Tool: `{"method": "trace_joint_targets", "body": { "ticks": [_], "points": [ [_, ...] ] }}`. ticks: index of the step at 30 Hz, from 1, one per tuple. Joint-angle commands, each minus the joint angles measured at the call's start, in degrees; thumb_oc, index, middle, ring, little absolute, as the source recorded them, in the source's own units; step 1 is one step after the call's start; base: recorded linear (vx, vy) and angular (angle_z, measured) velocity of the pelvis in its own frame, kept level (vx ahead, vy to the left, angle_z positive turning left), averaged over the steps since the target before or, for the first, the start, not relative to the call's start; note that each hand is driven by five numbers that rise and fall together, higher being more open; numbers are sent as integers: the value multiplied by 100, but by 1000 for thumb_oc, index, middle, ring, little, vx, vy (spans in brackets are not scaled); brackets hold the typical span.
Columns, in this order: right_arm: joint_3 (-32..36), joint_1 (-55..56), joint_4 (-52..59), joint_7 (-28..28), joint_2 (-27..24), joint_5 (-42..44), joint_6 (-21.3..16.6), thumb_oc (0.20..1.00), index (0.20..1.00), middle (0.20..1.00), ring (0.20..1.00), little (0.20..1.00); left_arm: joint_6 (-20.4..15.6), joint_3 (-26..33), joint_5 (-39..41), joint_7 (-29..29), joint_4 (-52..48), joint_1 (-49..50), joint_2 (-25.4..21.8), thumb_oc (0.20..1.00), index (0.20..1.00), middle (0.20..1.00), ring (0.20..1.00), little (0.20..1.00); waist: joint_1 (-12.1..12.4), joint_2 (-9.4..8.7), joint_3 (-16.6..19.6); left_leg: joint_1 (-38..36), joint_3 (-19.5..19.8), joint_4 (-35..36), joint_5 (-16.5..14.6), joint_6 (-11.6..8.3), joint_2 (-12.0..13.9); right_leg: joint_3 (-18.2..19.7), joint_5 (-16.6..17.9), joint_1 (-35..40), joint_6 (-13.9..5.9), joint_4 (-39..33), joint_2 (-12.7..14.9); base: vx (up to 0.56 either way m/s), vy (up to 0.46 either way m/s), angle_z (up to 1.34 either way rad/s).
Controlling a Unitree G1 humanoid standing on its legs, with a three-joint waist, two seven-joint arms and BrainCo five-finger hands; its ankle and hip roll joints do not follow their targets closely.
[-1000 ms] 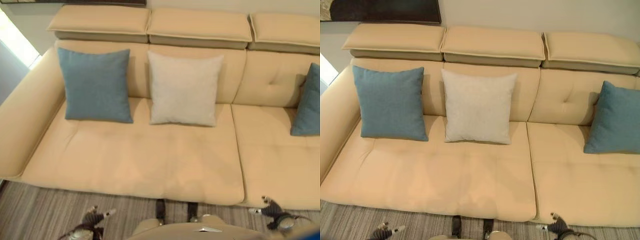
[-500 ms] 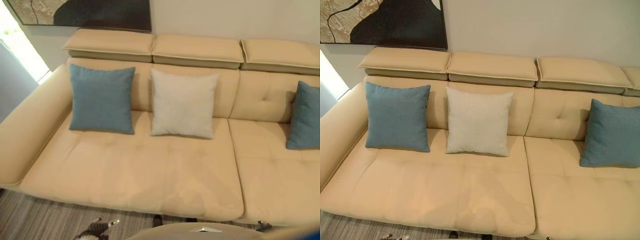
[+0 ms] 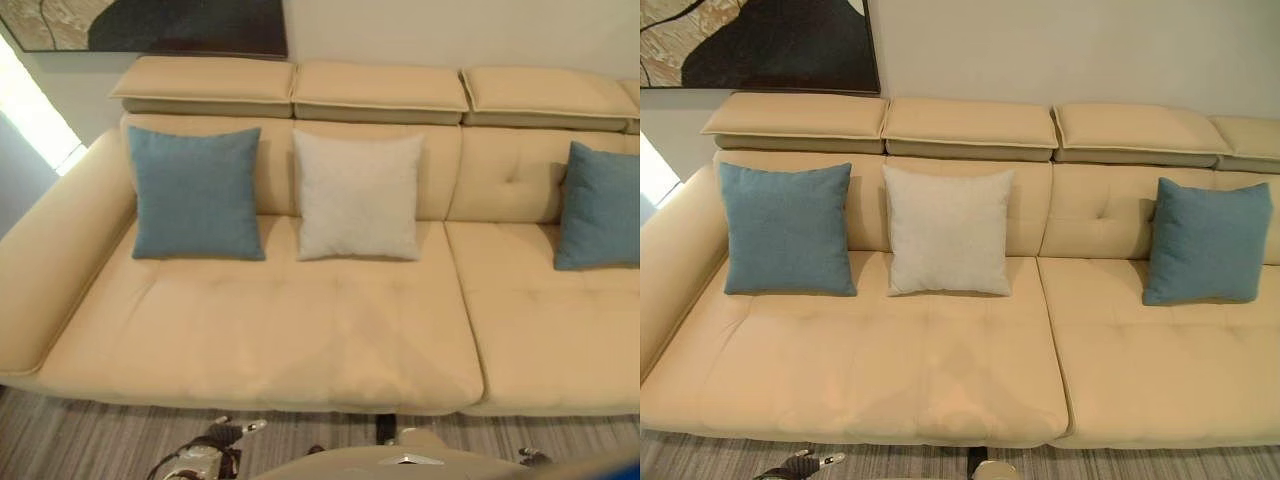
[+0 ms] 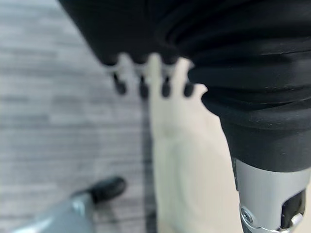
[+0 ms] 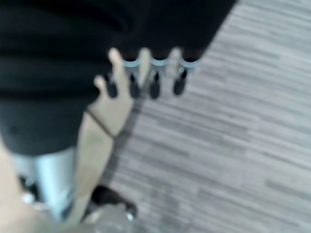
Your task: Pick up all the scattered cushions and arrange them neatly on the sofa.
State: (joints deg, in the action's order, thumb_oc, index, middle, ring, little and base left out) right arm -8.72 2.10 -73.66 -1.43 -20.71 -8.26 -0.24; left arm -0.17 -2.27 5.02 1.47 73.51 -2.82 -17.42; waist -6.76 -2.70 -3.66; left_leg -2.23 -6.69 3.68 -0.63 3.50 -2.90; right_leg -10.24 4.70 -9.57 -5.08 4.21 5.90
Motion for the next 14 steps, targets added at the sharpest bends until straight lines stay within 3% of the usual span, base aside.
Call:
{"method": "trace_joint_targets", "body": {
  "ticks": [1, 2, 3, 5, 6, 9, 14],
  "points": [
    [-210, -302, -133, -91, -22, -144, 62, 1000, 1000, 1000, 1000, 1000, -40, 53, -133, 174, 83, -151, -344, 1000, 1000, 1000, 1000, 1000, 145, 84, -9, -95, 209, -42, -1, -319, 63, 325, 254, -258, -334, 446, -136, -154, 60, -10],
    [-210, -302, -133, -91, -22, -144, 62, 1000, 1000, 1000, 1000, 1000, -40, 53, -133, 174, 83, -151, -344, 1000, 1000, 1000, 1000, 1000, 145, 83, -6, -91, 209, -43, -1, -319, 63, 325, 254, -261, -334, 446, -135, -118, 22, -20],
    [-233, -298, -159, -108, -10, -168, 55, 1000, 1000, 1000, 1000, 1000, -16, 82, -99, 202, 131, -169, -395, 1000, 1000, 1000, 1000, 1000, 256, 187, 27, 13, 119, 14, 109, -287, 168, 89, -151, -73, -192, 886, -52, -155, 19, -22],
    [-177, -239, -232, -73, 12, -161, 48, 1000, 1000, 1000, 1000, 1000, 17, 83, -96, 185, 197, -179, -437, 1000, 1000, 1000, 1000, 1000, 353, 181, 146, 81, 88, 71, 150, -316, 206, 39, -389, 345, -175, 892, 28, -116, -38, -28],
    [-185, -242, -255, -60, 18, -199, 69, 1000, 1000, 1000, 1000, 1000, 21, 113, -84, 171, 216, -186, -435, 1000, 1000, 1000, 1000, 1000, 423, 151, 219, 131, 25, 95, 177, -360, 213, -78, -363, 544, -205, 589, 90, -39, -101, -21],
    [-197, -294, -291, -48, 12, -244, 88, 1000, 1000, 1000, 1000, 1000, 7, 318, -22, 77, 373, -122, -626, 1000, 1000, 1000, 1000, 1000, 434, 18, 462, 193, -87, 132, 266, -519, 272, -15, -179, 874, -297, -539, -86, 1, -154, -38],
    [-219, -369, -288, -57, -35, -166, 118, 1000, 1000, 1000, 1000, 1000, 61, 315, 22, 24, 448, -337, -703, 1000, 1000, 1000, 1000, 1000, 311, -52, 553, 269, -200, 132, 347, -698, 393, -88, -7, 981, -318, -921, -178, -62, -122, -10]
  ]
}}
